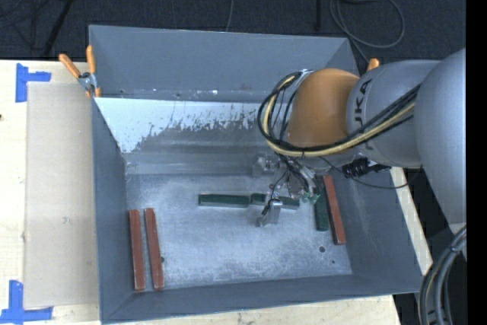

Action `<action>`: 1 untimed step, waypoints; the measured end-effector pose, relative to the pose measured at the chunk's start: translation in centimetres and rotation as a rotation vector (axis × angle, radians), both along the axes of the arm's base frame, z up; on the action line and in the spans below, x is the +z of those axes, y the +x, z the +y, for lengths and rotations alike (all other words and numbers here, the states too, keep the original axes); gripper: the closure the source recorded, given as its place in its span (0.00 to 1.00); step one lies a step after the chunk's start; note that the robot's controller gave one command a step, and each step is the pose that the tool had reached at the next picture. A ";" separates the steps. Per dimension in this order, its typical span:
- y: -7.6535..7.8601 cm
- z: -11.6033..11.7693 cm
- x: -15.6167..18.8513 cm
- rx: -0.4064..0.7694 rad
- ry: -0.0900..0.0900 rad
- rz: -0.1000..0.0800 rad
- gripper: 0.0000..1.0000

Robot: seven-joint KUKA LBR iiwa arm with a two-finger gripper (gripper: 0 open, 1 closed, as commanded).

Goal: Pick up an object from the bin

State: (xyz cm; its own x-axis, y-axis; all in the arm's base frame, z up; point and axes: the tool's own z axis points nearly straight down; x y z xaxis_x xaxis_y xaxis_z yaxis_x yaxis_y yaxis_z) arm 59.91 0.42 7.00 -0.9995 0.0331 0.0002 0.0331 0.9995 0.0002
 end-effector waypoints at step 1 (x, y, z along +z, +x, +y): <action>0.0 0.0 0.1 0.000 0.000 -0.001 1.00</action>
Offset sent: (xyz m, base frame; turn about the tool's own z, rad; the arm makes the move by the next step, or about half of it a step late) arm 0.0000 0.0000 0.0000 0.0000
